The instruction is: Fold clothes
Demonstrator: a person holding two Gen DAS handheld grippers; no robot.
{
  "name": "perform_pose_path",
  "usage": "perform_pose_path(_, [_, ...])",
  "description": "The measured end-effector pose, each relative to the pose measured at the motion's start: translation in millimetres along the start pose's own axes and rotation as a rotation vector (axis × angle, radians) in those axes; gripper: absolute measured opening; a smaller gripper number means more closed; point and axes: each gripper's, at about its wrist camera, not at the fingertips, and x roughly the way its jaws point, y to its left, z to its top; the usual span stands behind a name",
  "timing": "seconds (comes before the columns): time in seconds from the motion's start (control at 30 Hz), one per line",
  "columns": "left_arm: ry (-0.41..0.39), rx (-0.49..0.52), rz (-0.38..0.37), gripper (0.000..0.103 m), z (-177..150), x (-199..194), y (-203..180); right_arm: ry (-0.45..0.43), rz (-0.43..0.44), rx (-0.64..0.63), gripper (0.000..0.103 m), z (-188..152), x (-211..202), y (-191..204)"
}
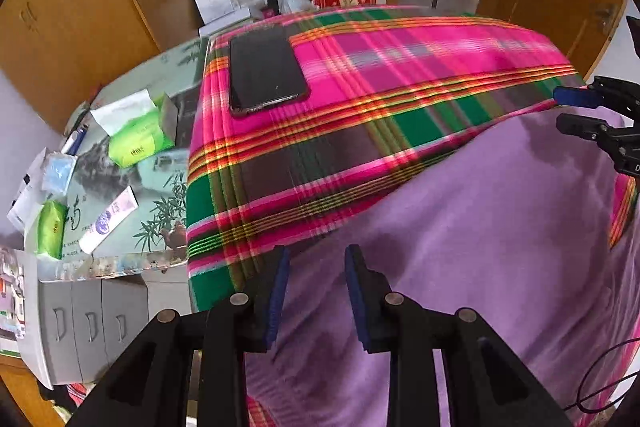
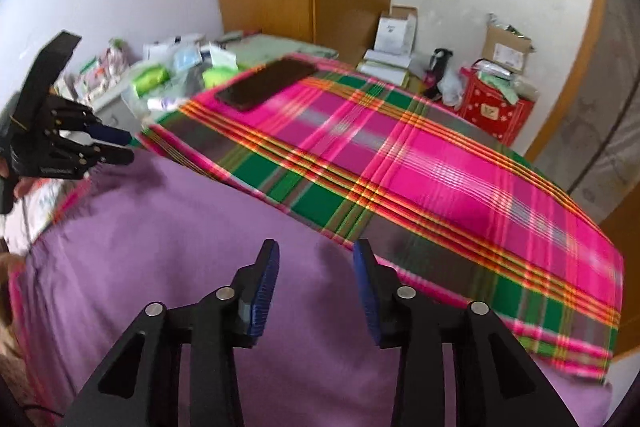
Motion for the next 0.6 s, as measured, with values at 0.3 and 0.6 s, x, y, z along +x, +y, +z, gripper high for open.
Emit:
perform_pose_path(0.3, [0.031,0.019,0.021,0.03,1.9,24.7,7.7,0.077,0.052,-0.085,0.051,7.2,48.0,-2.9])
perform_pose_path(0.6, [0.011,0.054,0.021,0.032,-0.1,25.0,7.5,0.118,0.087,-0.096,0.051,1.0,66.1,-0.4])
